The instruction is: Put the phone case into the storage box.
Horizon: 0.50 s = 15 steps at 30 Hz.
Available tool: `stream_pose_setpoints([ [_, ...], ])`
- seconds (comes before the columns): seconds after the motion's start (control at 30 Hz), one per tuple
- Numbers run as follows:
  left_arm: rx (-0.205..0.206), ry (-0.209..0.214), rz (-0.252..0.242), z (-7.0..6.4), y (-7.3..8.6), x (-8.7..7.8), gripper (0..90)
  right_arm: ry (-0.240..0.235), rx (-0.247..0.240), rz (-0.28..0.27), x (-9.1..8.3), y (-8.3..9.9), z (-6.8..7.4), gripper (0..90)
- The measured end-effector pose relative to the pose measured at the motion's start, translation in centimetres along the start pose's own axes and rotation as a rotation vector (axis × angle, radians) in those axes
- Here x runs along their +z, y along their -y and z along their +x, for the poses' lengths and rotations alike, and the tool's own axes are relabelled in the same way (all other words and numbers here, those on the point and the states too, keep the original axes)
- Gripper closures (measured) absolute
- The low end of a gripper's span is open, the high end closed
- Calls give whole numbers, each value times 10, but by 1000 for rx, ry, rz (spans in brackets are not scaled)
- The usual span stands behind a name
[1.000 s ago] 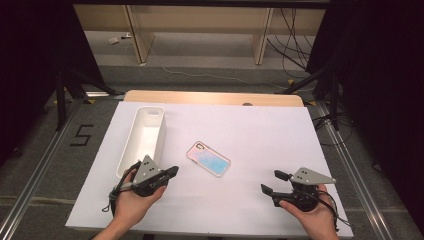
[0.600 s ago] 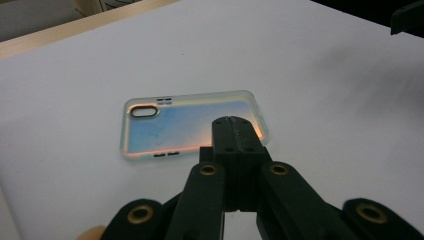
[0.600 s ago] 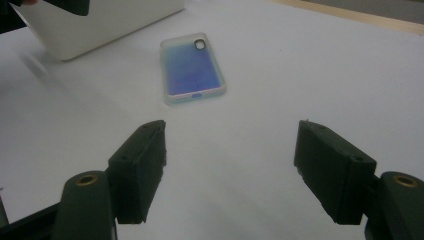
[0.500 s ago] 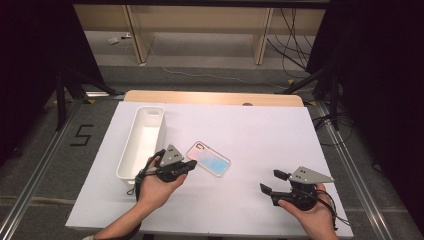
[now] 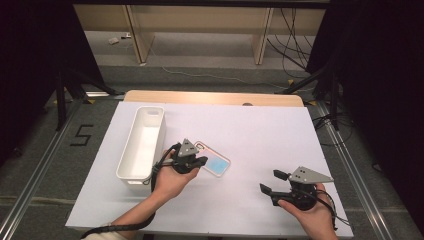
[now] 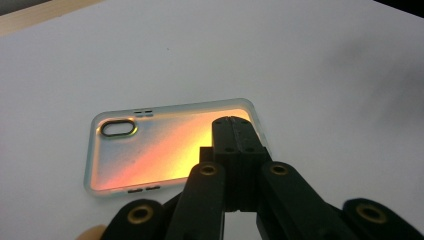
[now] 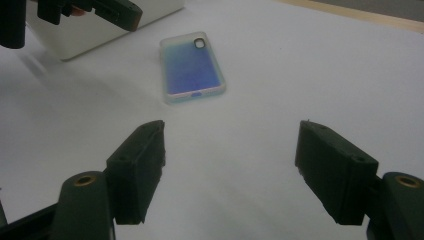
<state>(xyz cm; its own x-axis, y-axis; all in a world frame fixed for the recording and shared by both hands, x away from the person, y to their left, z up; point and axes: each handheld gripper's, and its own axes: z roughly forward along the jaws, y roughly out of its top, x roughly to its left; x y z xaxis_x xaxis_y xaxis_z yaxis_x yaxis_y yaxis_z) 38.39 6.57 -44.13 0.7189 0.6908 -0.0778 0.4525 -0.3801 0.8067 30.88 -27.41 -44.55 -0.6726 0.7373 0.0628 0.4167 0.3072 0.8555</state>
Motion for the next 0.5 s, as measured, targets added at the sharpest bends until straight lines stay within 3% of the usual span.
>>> stream_pose_setpoints([
  [0.03, 6, -2, 13, 0, -1, 2, 900, -15, 19, -10, 1, 0, 1, 292],
  [0.07, 8, 0, 16, 0, -1, 5, 900, -19, 19, 15, -1, 0, 1, 292],
  [0.5, 32, 15, 107, -15, -9, 48, 900, -16, 14, 12, 0, 1, 0, 292],
])
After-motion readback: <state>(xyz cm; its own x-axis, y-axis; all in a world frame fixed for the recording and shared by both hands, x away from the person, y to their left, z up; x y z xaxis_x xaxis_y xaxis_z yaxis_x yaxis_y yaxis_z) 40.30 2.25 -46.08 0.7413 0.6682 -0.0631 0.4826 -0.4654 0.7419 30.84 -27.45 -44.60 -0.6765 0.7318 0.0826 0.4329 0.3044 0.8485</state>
